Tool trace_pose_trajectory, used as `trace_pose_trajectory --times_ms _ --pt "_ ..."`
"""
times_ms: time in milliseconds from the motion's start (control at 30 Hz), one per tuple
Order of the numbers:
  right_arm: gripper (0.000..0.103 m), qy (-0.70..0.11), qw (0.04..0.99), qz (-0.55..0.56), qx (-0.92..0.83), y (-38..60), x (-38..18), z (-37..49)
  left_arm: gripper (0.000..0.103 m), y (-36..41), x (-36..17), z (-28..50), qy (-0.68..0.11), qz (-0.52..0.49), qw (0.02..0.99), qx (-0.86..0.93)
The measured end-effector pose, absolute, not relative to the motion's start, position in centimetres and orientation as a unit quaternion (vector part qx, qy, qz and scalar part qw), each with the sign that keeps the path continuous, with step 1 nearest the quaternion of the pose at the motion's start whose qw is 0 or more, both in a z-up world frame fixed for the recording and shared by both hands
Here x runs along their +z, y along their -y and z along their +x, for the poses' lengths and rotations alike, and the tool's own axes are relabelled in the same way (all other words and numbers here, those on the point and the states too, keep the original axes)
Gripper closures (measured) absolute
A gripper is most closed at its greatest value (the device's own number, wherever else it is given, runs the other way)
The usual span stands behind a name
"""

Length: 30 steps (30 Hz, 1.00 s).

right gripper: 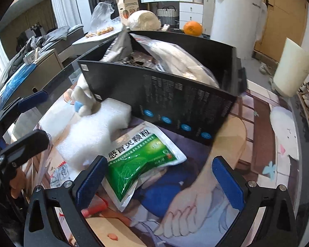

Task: Organize soft objects
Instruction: 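Move both grippers back over the remaining items beside the black box, then lower the right gripper onto the second green medicine packet and close it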

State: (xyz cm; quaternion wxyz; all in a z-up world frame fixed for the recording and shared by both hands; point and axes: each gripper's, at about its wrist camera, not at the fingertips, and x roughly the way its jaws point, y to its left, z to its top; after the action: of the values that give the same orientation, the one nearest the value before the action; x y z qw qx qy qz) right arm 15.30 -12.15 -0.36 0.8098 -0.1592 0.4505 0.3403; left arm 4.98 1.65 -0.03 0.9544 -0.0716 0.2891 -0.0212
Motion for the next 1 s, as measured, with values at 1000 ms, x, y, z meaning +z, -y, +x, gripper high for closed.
trace_pose_trajectory --times_ms 1000 --pt "0.001 -0.467 0.826 -0.150 0.277 14.4 -1.0 16.2 0.000 -1.6 -0.3 5.2 -0.295 -0.074 0.952 -0.024"
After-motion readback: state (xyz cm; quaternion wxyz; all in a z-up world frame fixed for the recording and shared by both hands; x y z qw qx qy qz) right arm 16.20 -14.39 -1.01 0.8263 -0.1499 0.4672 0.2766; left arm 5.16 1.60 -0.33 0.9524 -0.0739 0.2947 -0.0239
